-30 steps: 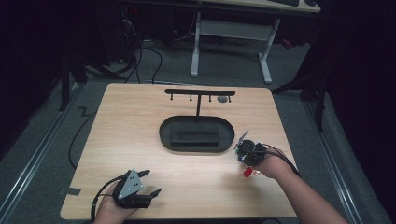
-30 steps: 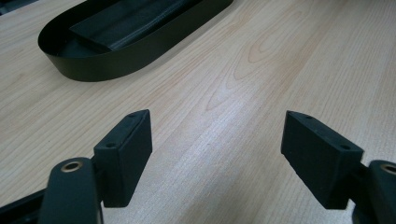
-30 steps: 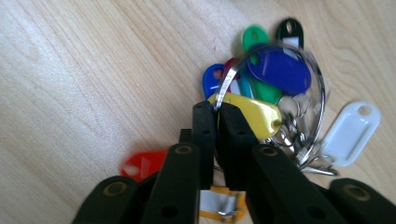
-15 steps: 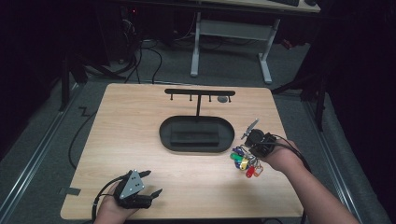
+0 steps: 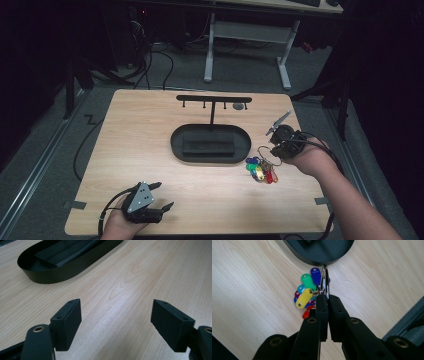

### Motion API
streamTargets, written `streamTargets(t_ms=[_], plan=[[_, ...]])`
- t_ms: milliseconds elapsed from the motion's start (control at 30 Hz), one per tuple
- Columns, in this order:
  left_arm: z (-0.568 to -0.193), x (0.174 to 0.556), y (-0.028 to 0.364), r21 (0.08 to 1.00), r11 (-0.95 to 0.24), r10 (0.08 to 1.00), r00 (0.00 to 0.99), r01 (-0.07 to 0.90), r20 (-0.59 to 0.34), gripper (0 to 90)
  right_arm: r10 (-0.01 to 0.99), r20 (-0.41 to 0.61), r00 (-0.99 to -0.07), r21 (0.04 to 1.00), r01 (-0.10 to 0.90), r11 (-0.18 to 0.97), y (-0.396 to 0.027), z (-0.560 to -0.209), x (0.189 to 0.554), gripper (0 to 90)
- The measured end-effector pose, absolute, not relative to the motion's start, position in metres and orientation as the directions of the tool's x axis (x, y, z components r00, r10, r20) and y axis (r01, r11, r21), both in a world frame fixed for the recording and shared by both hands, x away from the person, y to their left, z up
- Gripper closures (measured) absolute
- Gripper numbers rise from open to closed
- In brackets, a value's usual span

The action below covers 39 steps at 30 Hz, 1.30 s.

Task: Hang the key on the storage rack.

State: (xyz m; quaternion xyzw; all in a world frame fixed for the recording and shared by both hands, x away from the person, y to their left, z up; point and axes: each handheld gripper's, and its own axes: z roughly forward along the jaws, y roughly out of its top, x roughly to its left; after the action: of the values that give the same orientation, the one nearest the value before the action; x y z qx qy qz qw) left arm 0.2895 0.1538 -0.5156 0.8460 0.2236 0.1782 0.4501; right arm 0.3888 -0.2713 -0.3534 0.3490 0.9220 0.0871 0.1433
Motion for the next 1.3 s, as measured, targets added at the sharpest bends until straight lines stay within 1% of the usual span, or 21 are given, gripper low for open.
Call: streamTargets(t_ms=[233,500,967,1067,1300], plan=[[-0.516,0.29,0.154,0.842,-0.493,0.537,0.838,0.219,0.097,24.9,0.658,-0.209,-0.724,0.275,0.602,0.75,-0.268,-0.325,0.387,87.3],[-0.516,0.291,0.154,0.843,-0.491,0.536,0.839,0.219,0.094,24.8,0.656,-0.216,-0.723,0.291,0.594,0.75,-0.261,-0.303,0.39,87.3],[-0.516,0.292,0.154,0.847,-0.483,0.54,0.837,0.222,0.088,25.0,0.633,-0.245,-0.735,0.278,0.572,0.772,-0.247,-0.295,0.403,87.3],[-0.516,0.292,0.155,0.846,-0.483,0.539,0.838,0.224,0.086,25.0,0.634,-0.238,-0.736,0.296,0.566,0.769,-0.244,-0.29,0.408,87.3],[-0.517,0.291,0.156,0.848,-0.477,0.543,0.836,0.231,0.078,24.9,0.631,-0.234,-0.74,0.304,0.56,0.77,-0.237,-0.287,0.416,87.3]])
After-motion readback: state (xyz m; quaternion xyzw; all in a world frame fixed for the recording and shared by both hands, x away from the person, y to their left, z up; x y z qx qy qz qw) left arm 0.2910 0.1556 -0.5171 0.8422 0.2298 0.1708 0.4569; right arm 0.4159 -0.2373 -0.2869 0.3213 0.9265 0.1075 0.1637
